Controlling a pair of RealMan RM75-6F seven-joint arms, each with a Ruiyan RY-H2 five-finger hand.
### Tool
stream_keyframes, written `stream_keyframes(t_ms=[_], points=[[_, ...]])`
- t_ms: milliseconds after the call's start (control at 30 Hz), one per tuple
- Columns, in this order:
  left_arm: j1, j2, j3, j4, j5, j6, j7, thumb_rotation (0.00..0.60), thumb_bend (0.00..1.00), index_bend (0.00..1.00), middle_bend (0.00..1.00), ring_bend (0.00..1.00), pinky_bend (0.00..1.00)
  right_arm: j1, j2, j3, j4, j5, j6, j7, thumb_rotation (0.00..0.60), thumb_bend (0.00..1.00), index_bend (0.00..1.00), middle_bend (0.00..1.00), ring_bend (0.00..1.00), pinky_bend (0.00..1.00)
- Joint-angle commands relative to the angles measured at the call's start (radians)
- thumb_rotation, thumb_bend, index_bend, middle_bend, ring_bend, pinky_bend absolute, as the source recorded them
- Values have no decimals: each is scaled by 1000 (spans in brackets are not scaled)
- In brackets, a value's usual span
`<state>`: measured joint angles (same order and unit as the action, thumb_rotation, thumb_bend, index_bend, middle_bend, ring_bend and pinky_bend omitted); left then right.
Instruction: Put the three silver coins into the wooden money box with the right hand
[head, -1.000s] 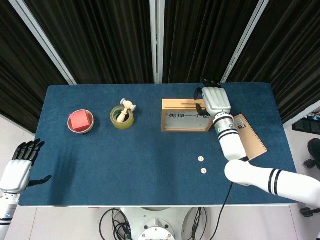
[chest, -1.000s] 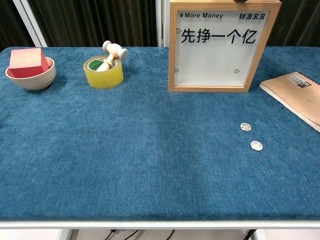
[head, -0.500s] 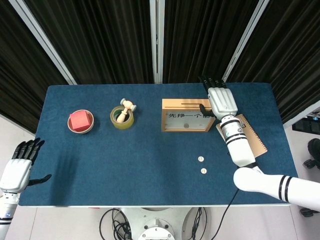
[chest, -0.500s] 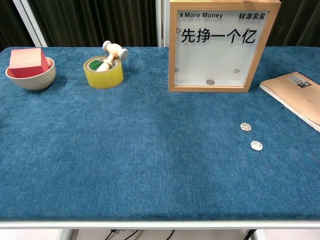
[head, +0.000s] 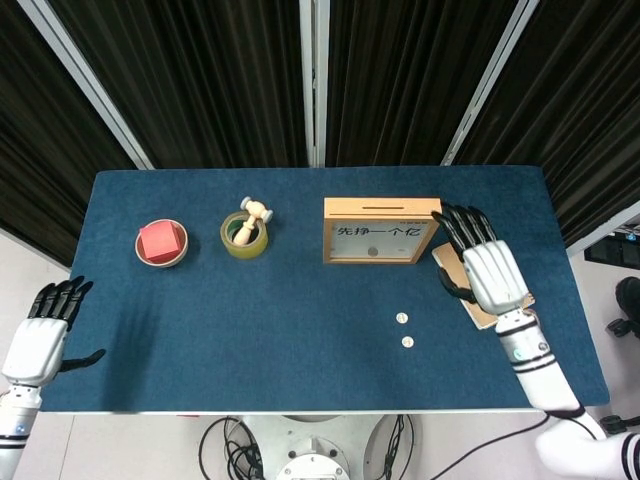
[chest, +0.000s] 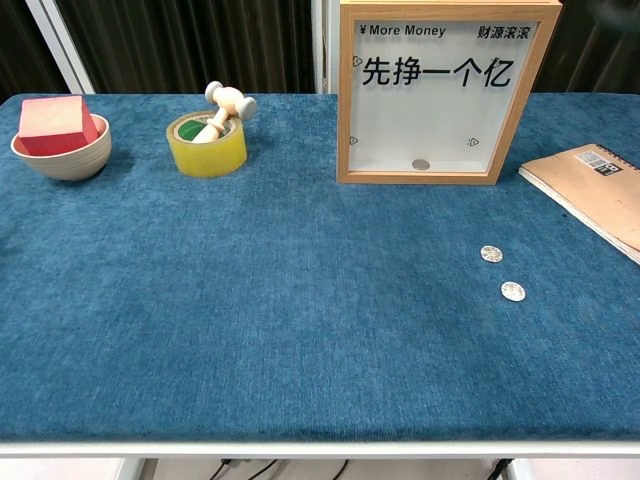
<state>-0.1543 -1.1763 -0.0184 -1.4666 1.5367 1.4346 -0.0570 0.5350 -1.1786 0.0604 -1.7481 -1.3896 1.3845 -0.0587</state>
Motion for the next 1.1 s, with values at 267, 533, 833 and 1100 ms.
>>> stream_keyframes(t_ms=[267, 533, 833, 1100], points=[[5, -4, 5, -10, 1, 3, 19, 554, 30, 8, 0, 0, 0, -241, -247, -193, 383, -176, 100, 135, 600, 344, 3, 0, 0, 0], [19, -3, 12, -3, -3, 13, 10, 554, 29, 8, 0, 0, 0, -224, -267, -190, 374, -202, 10, 86, 600, 344, 167, 0, 0, 0], [22, -12, 13, 22, -5, 10, -14, 552, 29, 8, 0, 0, 0, -182, -242, -166, 273, -143, -150, -26, 600, 344, 310, 0, 0, 0], [23, -17, 11, 44, -8, 8, -38, 555, 30, 8, 0, 0, 0, -175, -276, -139, 278, -120, -192, -55, 600, 344, 321, 0, 0, 0]])
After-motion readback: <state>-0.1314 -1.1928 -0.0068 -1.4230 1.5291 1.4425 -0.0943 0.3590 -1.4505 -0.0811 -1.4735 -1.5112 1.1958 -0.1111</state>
